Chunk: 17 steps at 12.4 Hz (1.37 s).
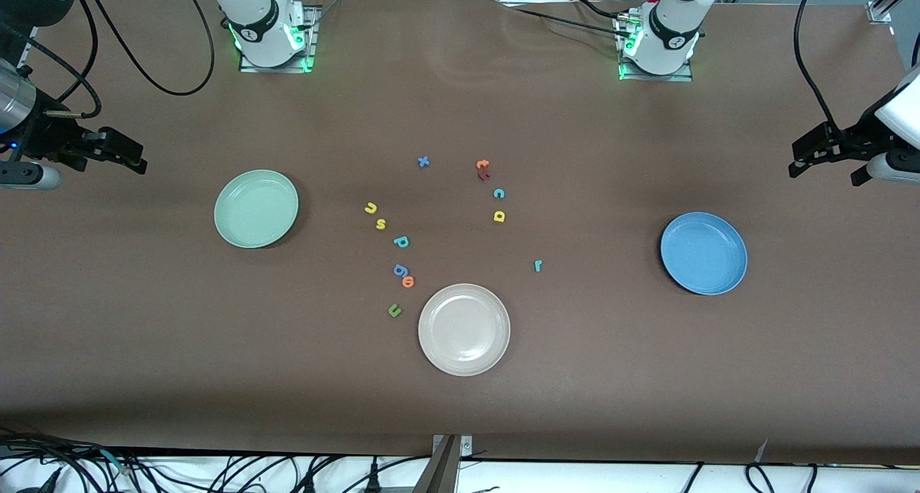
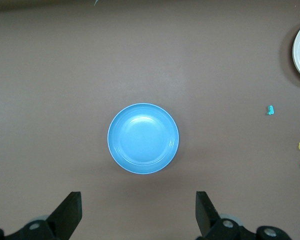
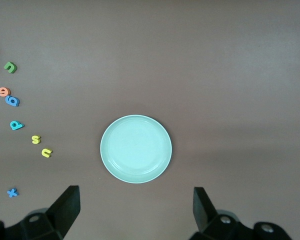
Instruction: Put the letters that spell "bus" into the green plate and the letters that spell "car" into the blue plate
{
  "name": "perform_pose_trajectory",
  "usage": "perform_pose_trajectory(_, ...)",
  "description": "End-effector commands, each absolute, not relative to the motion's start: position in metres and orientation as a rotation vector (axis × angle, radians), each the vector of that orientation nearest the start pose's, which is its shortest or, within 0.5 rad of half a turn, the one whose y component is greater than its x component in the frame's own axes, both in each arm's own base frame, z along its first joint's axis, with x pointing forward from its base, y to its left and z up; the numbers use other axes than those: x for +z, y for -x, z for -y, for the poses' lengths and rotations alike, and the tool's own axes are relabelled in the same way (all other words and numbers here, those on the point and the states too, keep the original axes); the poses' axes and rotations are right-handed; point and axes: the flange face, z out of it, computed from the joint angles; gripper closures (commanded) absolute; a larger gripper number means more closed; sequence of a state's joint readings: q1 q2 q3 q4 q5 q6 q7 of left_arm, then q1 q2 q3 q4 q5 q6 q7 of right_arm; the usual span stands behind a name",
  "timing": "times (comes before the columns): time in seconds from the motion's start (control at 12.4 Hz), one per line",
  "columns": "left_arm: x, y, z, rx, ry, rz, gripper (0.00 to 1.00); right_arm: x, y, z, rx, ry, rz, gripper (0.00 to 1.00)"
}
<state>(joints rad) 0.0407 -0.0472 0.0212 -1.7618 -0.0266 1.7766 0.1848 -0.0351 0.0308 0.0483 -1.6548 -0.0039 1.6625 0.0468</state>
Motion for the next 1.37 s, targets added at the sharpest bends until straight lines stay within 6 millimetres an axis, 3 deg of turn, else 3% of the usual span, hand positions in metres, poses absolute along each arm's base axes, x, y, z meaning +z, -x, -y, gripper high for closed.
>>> perform_pose_trajectory(0.0,0.579,-0.548,-0.031,-0.118,3.182,-0.184,0.0,0.584,-0.563,-0.009,0.034,3.127,-0.064,0.0)
perform_pose_trajectory(0.73,0.579,-0.548,-0.031,-0.118,3.181,-0.189,0.0,0.583,-0.562,-0.013,0.046,3.126,-0.055,0.0)
perform_pose_trajectory(1.05,0.579,-0.548,-0.031,-0.118,3.181,-0.189,0.0,0.582,-0.559,-0.035,0.074,3.147,0.017,0.0)
perform_pose_trajectory(1.29,0.578,-0.548,-0.031,-0.116,3.181,-0.191,0.0,0.563,-0.562,-0.059,0.131,3.147,0.047,0.0)
